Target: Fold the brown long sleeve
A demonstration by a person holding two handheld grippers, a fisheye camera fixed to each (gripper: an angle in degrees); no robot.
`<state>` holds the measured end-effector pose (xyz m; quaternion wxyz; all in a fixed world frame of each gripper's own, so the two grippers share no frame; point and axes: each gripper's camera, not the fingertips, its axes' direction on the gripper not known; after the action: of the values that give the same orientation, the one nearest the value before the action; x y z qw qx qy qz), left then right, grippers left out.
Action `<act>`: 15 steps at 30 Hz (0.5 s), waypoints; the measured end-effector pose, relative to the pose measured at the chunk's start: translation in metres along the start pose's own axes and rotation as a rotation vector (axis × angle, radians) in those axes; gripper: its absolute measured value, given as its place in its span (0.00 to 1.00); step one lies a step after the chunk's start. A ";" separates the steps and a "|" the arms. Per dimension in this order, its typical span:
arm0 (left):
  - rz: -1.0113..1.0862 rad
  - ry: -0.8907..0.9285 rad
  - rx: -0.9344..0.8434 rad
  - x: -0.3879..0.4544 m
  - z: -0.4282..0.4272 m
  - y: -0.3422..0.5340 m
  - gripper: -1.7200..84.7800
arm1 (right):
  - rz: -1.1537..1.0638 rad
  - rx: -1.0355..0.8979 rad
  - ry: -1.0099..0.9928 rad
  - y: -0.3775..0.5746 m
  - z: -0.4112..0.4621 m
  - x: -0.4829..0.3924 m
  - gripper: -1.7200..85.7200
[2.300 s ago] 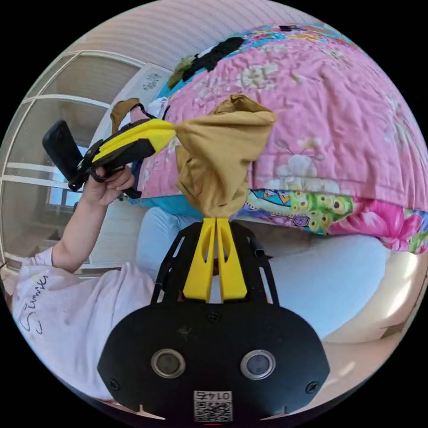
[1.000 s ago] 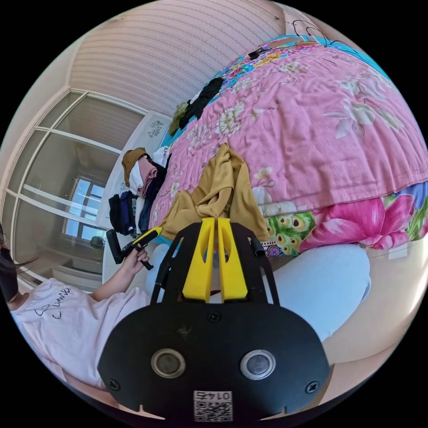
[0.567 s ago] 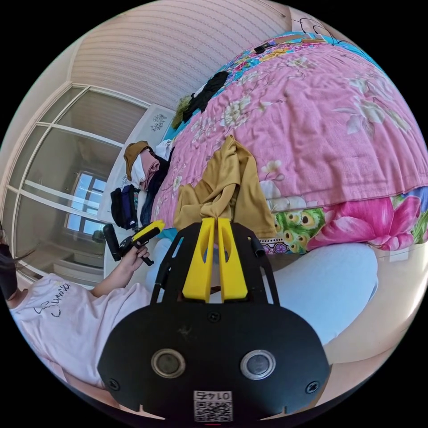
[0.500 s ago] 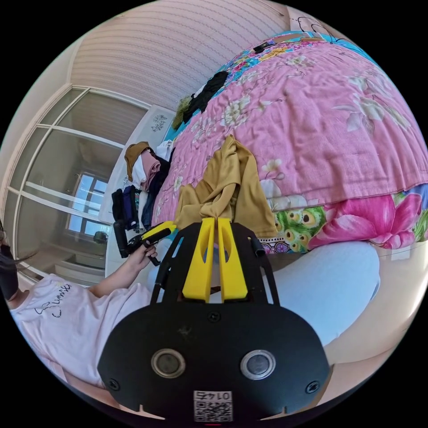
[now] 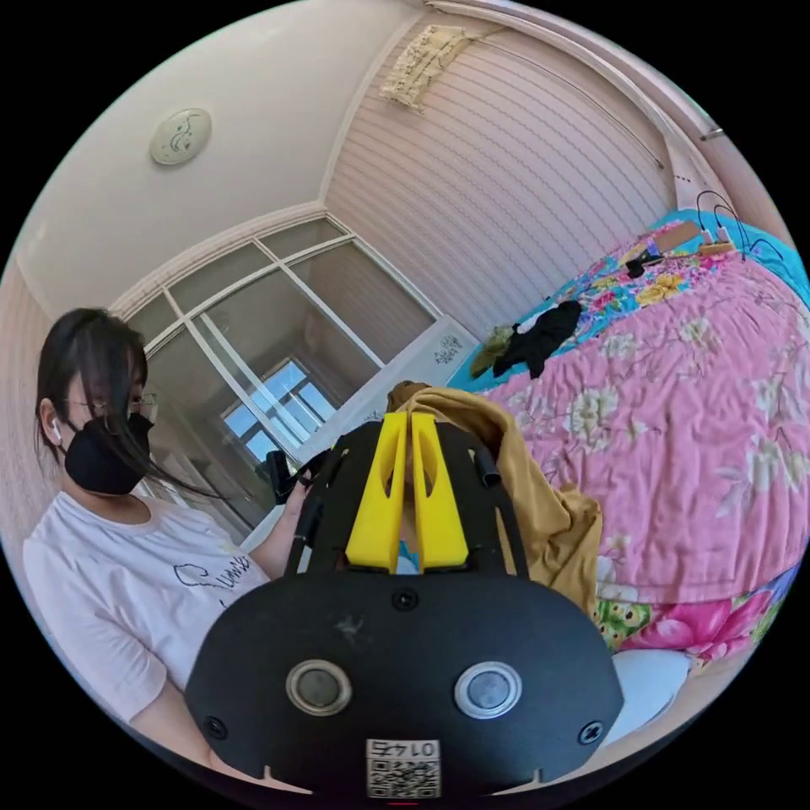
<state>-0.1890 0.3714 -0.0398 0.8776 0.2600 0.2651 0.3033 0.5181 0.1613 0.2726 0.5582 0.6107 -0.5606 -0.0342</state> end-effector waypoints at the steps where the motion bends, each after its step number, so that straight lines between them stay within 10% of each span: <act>1: -0.001 0.047 0.065 0.002 -0.017 -0.011 0.01 | -0.050 0.034 -0.050 -0.016 -0.007 -0.018 0.02; 8: 0.057 0.188 0.197 0.003 -0.052 -0.064 0.01 | -0.320 -0.036 0.074 -0.119 0.005 -0.101 0.02; 15: 0.048 -0.102 0.011 -0.065 0.053 -0.124 0.01 | -0.229 -0.296 0.286 -0.243 0.143 0.004 0.02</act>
<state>-0.1510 0.2271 -0.0580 0.8810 0.2860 0.2156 0.3091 0.5815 0.0050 0.0462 0.7079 0.5805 -0.3916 -0.0922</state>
